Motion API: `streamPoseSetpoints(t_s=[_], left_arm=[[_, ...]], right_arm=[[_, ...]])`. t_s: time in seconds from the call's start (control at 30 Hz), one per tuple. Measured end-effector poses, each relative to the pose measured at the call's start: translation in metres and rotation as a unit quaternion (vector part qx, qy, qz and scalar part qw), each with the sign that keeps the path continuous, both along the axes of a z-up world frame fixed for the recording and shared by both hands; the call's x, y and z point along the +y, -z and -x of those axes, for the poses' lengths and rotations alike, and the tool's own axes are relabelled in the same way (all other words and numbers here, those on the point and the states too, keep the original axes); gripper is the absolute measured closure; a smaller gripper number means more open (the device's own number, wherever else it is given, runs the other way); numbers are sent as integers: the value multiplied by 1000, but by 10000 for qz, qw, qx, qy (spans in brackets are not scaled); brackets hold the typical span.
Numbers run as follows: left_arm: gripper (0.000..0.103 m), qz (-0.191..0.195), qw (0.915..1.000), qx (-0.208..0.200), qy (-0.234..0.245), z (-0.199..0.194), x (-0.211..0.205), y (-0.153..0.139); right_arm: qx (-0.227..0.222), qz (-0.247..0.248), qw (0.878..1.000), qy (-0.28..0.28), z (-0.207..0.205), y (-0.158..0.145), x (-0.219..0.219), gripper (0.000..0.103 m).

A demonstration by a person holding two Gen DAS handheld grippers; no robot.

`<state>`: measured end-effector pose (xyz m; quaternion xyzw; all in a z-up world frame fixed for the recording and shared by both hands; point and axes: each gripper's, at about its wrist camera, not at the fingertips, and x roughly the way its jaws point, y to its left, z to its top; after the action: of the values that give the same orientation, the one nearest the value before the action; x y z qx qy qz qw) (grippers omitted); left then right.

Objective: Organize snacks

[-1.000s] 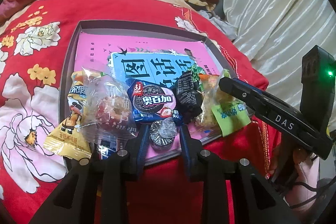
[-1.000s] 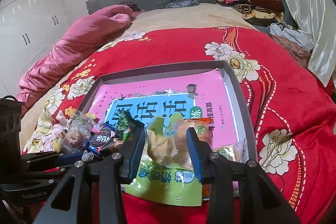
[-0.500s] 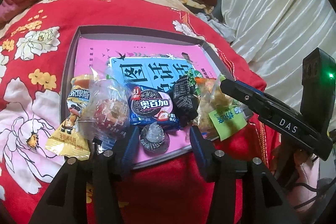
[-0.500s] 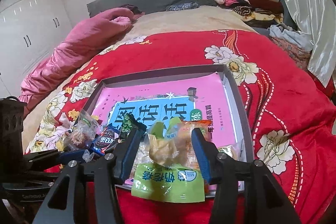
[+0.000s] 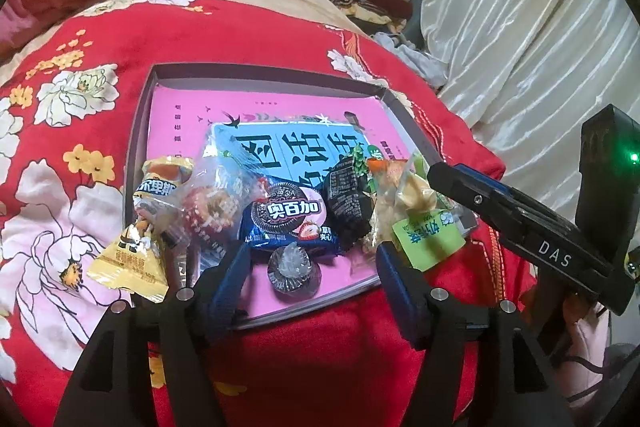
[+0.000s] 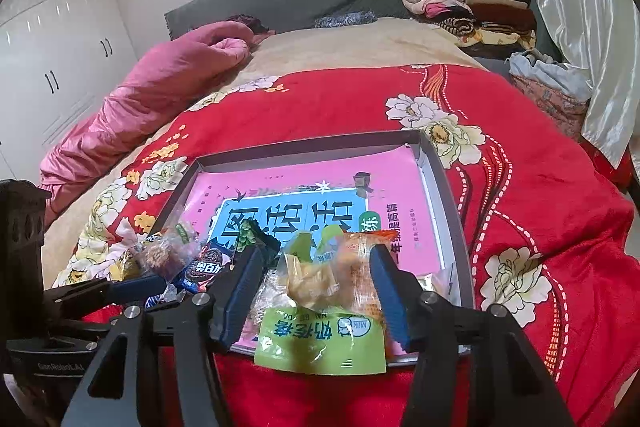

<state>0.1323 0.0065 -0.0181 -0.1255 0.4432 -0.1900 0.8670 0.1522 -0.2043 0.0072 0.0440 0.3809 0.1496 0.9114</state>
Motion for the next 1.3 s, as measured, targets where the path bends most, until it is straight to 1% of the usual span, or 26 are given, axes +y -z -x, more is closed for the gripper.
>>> streamPoseSetpoints(t_s=[0.13,0.27,0.3,0.33,0.37,0.5,0.73,0.83,1.03,1.17,1.3], left_arm=[[33,-38,9999,-101,-19,2,0,-4],[32,-71,9998,-186,-43,3,1,-8],[30,-74,9998,-198,-48,4,1,-9],[25,-81,9997,-225,-56,4,1,-10],[25,-97,9996,-263,-68,5,1,-11],[24,-93,9994,-315,-88,6,1,-16],[23,-73,9989,-429,-167,12,5,-25],[22,-29,9987,-458,-201,14,8,-28],[22,-141,9978,-551,-330,21,9,-31],[22,-368,9966,-628,-376,28,5,-32],[22,-424,9961,-663,-409,36,4,-34]], right_arm=[[-36,21,10000,7,2,-2,1,46],[-106,75,9999,21,5,-5,2,39],[-112,77,9999,21,5,-6,2,38],[-118,83,9999,29,5,-6,1,38],[-132,102,9998,50,6,-7,1,38],[-181,139,9997,87,8,-9,0,33],[-268,209,9994,105,13,-13,-1,31],[-328,190,9992,82,19,-15,-1,28],[-466,204,9987,-11,32,-20,2,25],[-492,268,9984,-10,37,-23,5,25],[-556,350,9978,12,44,-28,5,24]])
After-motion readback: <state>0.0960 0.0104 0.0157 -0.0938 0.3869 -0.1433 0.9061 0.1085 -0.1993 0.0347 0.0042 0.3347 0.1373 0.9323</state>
